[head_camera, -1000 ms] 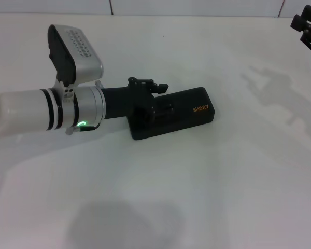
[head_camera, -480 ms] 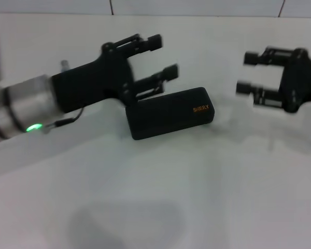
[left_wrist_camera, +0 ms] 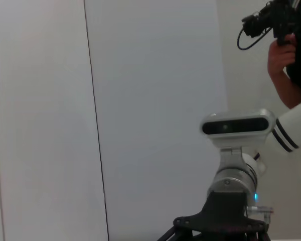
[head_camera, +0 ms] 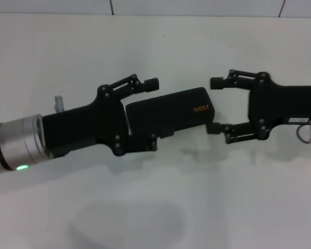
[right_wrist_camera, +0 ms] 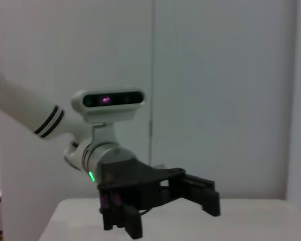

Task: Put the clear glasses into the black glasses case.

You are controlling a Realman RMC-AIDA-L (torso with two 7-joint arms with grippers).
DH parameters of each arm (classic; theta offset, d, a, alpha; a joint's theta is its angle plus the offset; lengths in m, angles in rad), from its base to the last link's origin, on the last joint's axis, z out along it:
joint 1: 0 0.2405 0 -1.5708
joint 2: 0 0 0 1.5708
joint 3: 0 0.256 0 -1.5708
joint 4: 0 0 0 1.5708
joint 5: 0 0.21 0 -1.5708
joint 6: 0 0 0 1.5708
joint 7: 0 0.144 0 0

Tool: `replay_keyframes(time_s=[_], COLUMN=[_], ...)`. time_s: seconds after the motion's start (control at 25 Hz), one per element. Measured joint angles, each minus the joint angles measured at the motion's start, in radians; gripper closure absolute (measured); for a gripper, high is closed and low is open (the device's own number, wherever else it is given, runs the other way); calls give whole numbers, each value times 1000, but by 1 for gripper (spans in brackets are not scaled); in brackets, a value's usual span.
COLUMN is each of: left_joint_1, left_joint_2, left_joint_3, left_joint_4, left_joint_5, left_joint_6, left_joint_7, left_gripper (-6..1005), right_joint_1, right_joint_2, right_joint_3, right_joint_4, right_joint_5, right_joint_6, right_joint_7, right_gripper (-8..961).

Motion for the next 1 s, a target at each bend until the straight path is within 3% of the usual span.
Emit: replay_keyframes(time_s=[0.72,1.0], left_joint_1=[49,70], left_joint_2=[8,17], left_joint_3=[-9,-11], left_joint_4=[-1,8], left_joint_5=[51,47], left_joint_6=[-1,-1], left_joint_7=[20,30], left_gripper=[116,116], right_joint_1=[22,11], right_joint_2=[12,12], right_joint_3=[-3,-6], right_joint_4=[109,151], right_joint_5=[6,83], right_joint_6=[22,22], right_joint_7=[-172,-244], right_gripper=[62,62])
